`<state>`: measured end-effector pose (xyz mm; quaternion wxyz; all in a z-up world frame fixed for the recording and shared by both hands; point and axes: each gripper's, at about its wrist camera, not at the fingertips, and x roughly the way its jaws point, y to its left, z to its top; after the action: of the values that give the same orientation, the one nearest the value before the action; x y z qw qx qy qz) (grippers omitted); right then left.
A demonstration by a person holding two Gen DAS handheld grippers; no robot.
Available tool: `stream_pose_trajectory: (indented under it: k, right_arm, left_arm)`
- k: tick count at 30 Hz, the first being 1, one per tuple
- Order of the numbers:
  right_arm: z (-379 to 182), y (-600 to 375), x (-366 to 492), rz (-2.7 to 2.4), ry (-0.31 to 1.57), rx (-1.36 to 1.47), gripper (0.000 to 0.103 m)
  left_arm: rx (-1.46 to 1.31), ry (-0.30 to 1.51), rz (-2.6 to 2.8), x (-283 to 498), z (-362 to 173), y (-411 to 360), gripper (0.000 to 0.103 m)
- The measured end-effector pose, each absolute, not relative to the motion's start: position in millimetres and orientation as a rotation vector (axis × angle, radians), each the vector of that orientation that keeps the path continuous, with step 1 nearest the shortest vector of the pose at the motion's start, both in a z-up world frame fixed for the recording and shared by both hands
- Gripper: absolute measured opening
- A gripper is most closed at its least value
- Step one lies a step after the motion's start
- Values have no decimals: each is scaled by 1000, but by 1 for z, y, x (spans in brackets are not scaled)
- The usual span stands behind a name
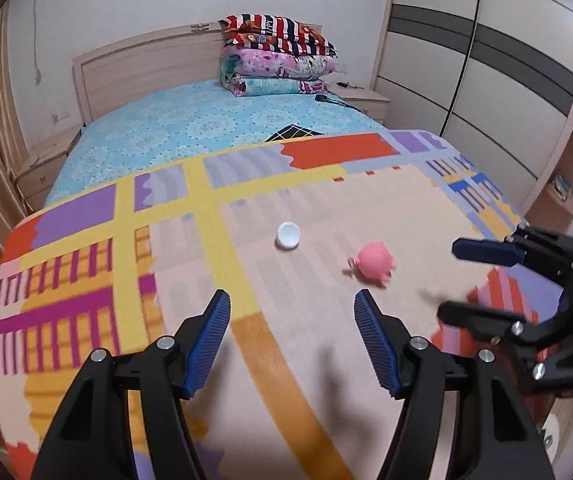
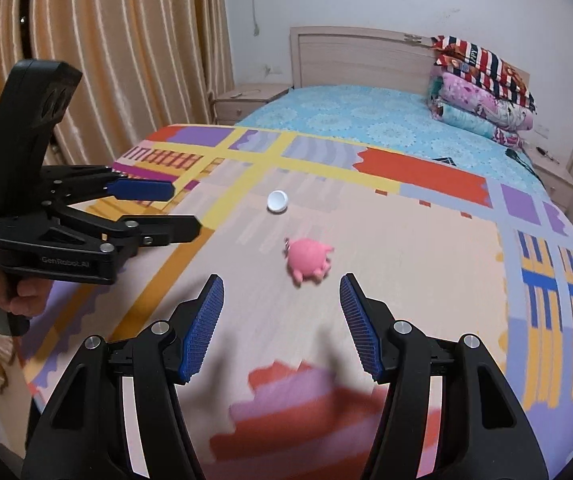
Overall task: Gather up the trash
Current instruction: 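Grasp the white bottle cap with the left tool while the right tool grasps the pink toy pig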
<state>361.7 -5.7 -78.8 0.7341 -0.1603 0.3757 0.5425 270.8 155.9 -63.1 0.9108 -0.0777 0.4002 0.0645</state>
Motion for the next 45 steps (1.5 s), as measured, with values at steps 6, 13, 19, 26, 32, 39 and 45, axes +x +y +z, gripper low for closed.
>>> stream_pose_trajectory:
  k: [6,13,19,26,32,39,45]
  right_arm:
    - [-92,11,375,1164,808,-388,60]
    - [-99,24,383,1183,832,-405,59]
    - [-109,35,381,1177,840,-463,54]
    - [-118,39,385,1173,871,-470,33]
    - [-117,42,378,1159,864,-481,33]
    - [-115,37,377,1149,878,-450,33]
    - [-104,26,370,1135,858,-432,33]
  left_arm:
    - [-206,830,125,297,-72,165,61]
    - [-182,831,124,328,-74,165,54]
    - [-179,874,137,346,-88,171,46]
    - [-147,892,135,354,-103,173,26]
    - [-115,883,137,355,-104,167,20]
    - [-124,874,137,342,-98,169,20]
    - [-149,863,105,320,-88,162,20]
